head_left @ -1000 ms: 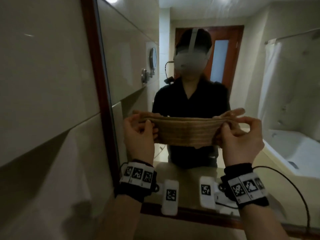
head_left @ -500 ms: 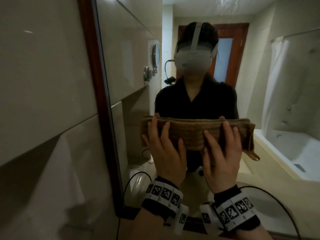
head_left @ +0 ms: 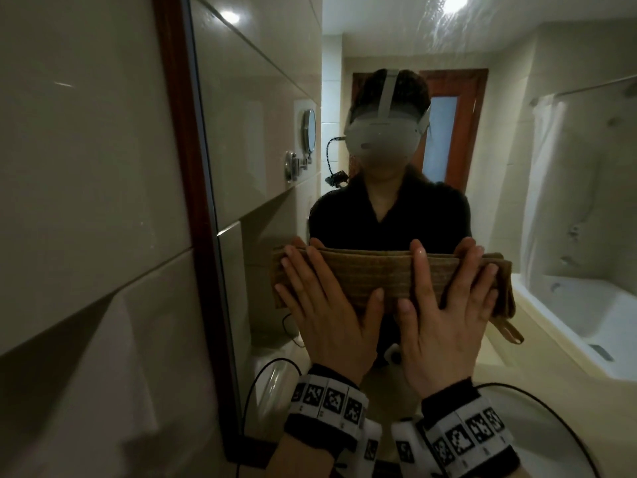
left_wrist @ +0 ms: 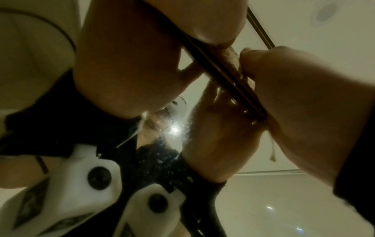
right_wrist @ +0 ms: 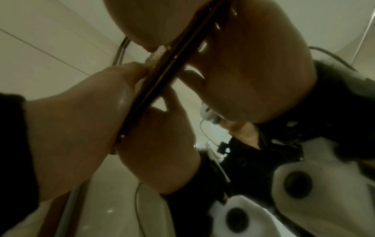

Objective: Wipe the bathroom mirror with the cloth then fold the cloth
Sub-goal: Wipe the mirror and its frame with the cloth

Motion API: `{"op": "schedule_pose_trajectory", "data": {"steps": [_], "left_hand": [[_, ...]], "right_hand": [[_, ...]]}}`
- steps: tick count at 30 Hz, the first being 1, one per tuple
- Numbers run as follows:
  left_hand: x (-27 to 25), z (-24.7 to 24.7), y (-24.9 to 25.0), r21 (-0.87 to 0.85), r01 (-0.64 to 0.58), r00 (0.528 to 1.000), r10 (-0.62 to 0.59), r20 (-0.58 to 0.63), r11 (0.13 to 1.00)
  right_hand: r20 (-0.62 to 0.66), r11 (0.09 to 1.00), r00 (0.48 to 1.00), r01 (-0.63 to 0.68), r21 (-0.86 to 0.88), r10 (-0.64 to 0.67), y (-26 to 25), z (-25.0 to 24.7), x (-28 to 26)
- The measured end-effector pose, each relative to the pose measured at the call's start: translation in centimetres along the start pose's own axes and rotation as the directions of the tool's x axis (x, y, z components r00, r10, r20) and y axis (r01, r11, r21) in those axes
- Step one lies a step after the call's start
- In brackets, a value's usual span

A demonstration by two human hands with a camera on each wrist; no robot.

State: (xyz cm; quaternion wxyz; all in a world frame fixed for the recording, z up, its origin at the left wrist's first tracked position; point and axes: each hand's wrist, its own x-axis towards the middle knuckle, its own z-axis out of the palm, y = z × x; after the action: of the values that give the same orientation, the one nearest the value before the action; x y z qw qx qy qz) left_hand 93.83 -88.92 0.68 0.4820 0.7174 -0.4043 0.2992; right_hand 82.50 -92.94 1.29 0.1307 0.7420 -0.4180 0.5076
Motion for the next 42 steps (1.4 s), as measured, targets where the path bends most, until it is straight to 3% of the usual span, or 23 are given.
{"op": "schedule_pose_trajectory", "data": {"steps": [4,12,17,21,23,28,30,32,35,38,42], "left_hand": [[0.1,0.1,0.1,-0.015,0.037,0.999,-0.038,-0.021,0.999],[1.3,-0.3,0.1,0.086,-0.018,1.0,0.019,-0.004,0.996],[9.4,-3.7,2.5,0.147,-0.131,0.991,0.135,-0.018,0.98],[13.6,-5.4,5.1,0.109,-0.092,0.99,0.103,-0.099,0.99],[12.5,-5.1,4.9,0.096,-0.074,0.995,0.08,-0.066,0.993],[3.8,-2.2,2.5,0.147,-0.028,0.999,0.022,0.044,0.989],[3.2,-1.7,2.4,0.143,-0.022,0.998,0.014,0.054,0.989],[5.5,-2.4,4.0,0.141,-0.076,0.996,0.068,0.06,0.987],[12.4,-4.5,8.8,0.135,-0.164,0.986,0.168,-0.014,0.977],[17.2,-5.9,13.2,0.087,-0.135,0.989,0.14,-0.046,0.987],[15.1,-4.9,13.4,0.069,-0.111,0.992,0.114,-0.051,0.991]], "right_hand": [[-0.002,0.998,0.999,-0.047,-0.038,0.047,-0.3,0.5,0.0],[0.041,0.997,0.998,-0.035,-0.075,0.039,-0.6,0.1,0.5],[-0.012,0.999,1.0,0.013,-0.049,-0.014,-2.4,-3.1,7.5],[-0.071,1.0,0.997,-0.004,-0.026,0.002,-4.1,-5.2,12.5],[-0.049,1.0,0.999,-0.005,-0.019,0.004,-3.8,-4.8,11.5],[0.069,0.998,0.996,-0.053,-0.03,0.055,-1.2,-2.8,3.8],[0.112,0.998,0.992,-0.05,-0.049,0.055,-0.4,-2.9,3.2],[0.101,0.998,0.994,-0.043,-0.052,0.048,0.0,-3.9,5.4],[-0.019,0.999,0.999,-0.036,-0.02,0.036,0.0,-7.1,12.9],[-0.084,1.0,0.996,-0.02,-0.016,0.019,0.0,-10.2,19.0],[-0.089,1.0,0.996,-0.01,-0.007,0.009,1.0,-9.8,17.1]]}}
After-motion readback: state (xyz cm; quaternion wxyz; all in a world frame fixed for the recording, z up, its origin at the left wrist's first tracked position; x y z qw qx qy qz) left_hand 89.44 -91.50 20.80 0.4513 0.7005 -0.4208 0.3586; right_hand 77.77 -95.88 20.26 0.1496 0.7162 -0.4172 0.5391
